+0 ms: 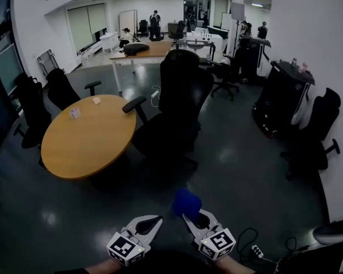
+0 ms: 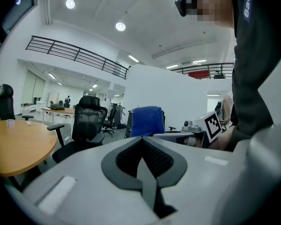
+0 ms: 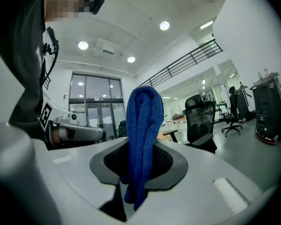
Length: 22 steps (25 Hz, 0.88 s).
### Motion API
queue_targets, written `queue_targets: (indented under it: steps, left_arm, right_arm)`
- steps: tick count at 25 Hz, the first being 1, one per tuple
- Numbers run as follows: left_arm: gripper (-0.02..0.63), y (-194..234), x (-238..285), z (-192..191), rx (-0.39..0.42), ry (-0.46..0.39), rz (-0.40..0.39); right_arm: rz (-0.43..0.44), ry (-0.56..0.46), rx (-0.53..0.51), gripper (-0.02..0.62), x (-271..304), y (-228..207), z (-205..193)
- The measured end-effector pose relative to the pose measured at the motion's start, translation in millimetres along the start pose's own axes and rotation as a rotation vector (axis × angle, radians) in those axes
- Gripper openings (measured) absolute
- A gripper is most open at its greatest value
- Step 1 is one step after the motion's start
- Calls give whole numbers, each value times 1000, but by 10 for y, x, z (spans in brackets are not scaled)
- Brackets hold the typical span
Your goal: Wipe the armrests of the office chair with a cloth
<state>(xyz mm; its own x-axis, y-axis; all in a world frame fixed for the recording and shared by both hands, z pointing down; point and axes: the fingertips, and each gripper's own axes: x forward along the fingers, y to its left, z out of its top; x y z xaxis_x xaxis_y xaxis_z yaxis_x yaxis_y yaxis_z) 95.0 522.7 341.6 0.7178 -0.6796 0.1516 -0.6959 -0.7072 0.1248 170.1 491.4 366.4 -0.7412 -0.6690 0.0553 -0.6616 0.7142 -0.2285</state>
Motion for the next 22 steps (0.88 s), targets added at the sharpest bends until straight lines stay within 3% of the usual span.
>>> queue_targets:
  steps: [9, 22]
  left_arm:
    - [14, 624, 426, -34, -42, -26, -81]
    - [14, 2881, 763, 545, -82, -100, -148]
  right_arm:
    - [-72, 67, -5, 89, 517, -388, -136]
    - [-175, 71, -47, 89, 2606, -829, 410]
